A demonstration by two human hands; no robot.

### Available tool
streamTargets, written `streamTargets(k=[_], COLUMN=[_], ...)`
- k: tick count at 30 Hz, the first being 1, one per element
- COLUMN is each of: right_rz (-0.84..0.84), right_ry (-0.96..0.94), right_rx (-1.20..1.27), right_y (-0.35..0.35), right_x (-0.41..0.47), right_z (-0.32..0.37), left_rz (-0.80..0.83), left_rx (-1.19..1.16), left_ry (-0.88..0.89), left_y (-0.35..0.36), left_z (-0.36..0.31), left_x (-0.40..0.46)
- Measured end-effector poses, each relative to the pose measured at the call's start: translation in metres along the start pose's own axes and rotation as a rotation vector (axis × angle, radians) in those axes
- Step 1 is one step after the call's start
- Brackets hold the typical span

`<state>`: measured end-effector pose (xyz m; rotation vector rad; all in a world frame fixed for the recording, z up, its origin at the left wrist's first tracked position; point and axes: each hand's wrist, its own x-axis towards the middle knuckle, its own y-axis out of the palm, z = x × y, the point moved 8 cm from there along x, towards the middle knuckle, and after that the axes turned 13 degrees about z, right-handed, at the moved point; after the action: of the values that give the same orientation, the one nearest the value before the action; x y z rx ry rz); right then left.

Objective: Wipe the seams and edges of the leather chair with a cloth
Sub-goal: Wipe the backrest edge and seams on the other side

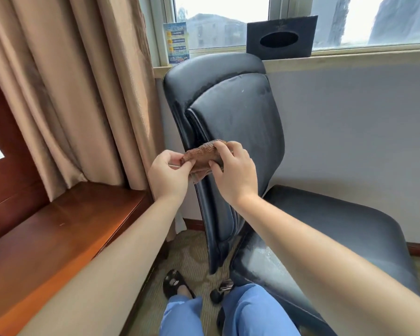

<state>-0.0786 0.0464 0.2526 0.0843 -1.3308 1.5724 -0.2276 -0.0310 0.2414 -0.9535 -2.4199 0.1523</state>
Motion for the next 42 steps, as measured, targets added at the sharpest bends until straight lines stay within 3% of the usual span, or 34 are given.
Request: streamTargets(k=[9,18,26,30,33,37,42], right_rz=[-0.075,-0.093,-0.010,-0.048,-0.105,-0.145,-0.090], right_ry=[0.032,0.031,0.013,-0.058,-0.104,-0.037,0.082], right_rx=[-0.139,-0.140,-0.254,-0.288,-0.265,-0.166,-0.091], right_y=[0.035,0.067,0.093,0.077,0.057,0.034,0.059], right_x=[-0.066,-0.098,-0.124,-0.121,-0.106,-0.080,-0.104], right_z=[-0.038,-0.057,-0.068,-0.068,-0.058,-0.041,-0.052], left_rz=[0.116,0.085,0.144,0.184,0.111,0.001,0.090], left_rx=[0.058,0.125,0.220,0.282,0.267,0.186,0.210], left_ry=[-0.181,-0.281,-0.312,-0.269,-0.172,-0.101,-0.212], left_y=[0.039,0.064,0.077,0.073,0.060,0.040,0.051], left_z=[0.065,0.092,0.110,0.101,0.078,0.050,0.079], left_x=[-0.041,-0.064,-0.083,-0.082,-0.072,-0.055,-0.062])
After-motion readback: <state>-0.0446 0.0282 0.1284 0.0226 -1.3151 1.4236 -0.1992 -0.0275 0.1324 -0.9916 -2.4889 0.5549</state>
